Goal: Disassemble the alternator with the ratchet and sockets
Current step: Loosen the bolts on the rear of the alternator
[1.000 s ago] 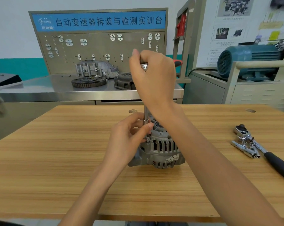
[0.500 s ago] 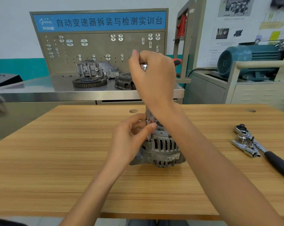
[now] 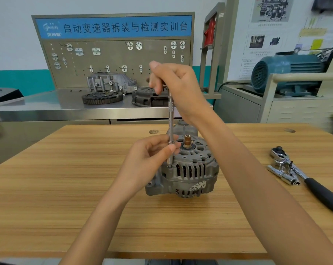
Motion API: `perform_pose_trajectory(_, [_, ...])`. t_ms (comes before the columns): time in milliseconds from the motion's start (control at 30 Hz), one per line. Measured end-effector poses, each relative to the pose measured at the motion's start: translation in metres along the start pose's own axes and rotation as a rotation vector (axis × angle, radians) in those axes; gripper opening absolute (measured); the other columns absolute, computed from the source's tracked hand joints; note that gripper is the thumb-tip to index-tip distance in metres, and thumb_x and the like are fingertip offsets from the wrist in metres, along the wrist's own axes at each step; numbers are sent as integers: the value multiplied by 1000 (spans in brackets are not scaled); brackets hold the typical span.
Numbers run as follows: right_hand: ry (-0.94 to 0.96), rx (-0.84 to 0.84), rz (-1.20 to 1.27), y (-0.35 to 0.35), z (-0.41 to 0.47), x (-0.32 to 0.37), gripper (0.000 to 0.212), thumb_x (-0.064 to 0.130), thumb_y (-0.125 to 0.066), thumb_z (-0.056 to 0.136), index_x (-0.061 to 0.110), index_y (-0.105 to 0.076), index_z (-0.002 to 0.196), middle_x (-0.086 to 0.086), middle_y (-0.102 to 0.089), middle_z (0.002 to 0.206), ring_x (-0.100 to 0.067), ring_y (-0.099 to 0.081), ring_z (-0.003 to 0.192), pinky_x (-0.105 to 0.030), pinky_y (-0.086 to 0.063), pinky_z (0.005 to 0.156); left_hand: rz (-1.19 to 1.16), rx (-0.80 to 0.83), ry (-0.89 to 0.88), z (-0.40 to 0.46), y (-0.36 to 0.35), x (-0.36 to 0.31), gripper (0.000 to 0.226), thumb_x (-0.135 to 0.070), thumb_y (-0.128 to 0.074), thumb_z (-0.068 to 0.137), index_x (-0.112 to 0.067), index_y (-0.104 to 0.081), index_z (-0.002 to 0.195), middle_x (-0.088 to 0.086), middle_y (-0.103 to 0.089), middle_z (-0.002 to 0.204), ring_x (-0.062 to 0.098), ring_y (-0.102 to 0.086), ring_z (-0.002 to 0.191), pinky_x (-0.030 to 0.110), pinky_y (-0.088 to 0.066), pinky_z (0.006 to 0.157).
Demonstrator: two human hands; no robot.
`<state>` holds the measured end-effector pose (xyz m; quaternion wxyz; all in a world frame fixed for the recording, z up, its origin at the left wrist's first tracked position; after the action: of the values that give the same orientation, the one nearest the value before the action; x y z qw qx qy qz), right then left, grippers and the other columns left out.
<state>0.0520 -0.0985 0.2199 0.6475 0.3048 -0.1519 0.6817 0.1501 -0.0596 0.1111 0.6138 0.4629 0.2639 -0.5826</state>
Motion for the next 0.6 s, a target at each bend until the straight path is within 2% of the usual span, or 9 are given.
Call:
perform_pose_trajectory(67, [15,-31,-40,-4,-1,2,49,9,-47,96,13,-46,47,-2,-45,53,-15,-47,60,-21,-45,74,-30,-35,36,1,2,2,17,-20,-67,83,-23,-70,99,-8,-76,87,7,-71,90,19,-55,80])
perform_pose_trajectory(133, [88,-167,-222,-8,-4,4,49,10,-49,95,10,-41,46,-2,-36,47,-13,-38,52,-21,-37,62,-43,-87,66,2,3,5,29,-24,-72,76,-12,-71,103,-2,-76,85,15,-72,87,26,-58,79])
perform_pose_trajectory(167, [118,-248,-406,-9,-6,6,47,13,-49,95,12,-40,49,1,-33,47,-13,-35,51,-23,-33,62,-39,-113,76,3,4,6,36,-26,-73,73,-8,-71,104,1,-76,85,19,-72,86,30,-58,80])
perform_pose_trajectory(233, [93,-391,-910,-13,-12,12,39,24,-44,96,18,-49,58,6,-38,52,-16,-41,58,-29,-31,71,-15,-154,71,3,3,6,31,-23,-76,73,-8,-71,100,4,-76,83,20,-72,83,34,-58,80])
perform_pose_trajectory(300, [87,-455,-1078,-17,-16,18,37,28,-41,96,20,-56,63,8,-42,56,-18,-45,64,-32,-29,75,14,-177,57,2,3,5,20,-17,-75,76,-11,-72,95,2,-75,81,13,-72,78,29,-58,76])
perform_pose_trajectory(400, [203,-410,-675,-15,-15,16,43,17,-50,93,16,-41,51,11,-28,45,-15,-35,52,-29,-30,65,16,-131,41,1,4,3,17,-17,-72,79,-15,-72,96,0,-76,83,10,-71,81,20,-56,73])
perform_pose_trajectory(467, [203,-306,-319,-15,-12,12,48,9,-51,92,8,-39,45,-1,-29,42,-14,-33,48,-27,-30,58,-7,-59,44,-2,4,0,20,-12,-69,84,-19,-70,102,-6,-76,91,5,-70,90,17,-55,76])
perform_pose_trajectory(533, [138,-192,-34,-17,-8,9,49,6,-47,92,4,-45,43,-10,-38,44,-16,-43,52,-27,-41,66,2,-16,29,-4,4,-3,22,-8,-65,87,-21,-69,104,-10,-75,95,2,-69,93,15,-54,75])
perform_pose_trajectory(600, [93,-129,164,-20,-7,7,49,4,-43,92,11,-48,44,-6,-43,47,-12,-49,56,-20,-46,74,18,-22,22,-4,5,-5,21,-7,-65,86,-24,-69,97,-10,-75,92,2,-69,91,16,-55,73])
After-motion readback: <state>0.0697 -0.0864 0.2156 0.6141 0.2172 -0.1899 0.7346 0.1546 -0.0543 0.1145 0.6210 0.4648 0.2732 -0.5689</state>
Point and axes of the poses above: each hand's wrist, its own z-axis towards the middle knuckle, its own y-axis out of the back of the hand, x = y × z, the point moved 3 cm from there along z, towards the middle knuckle
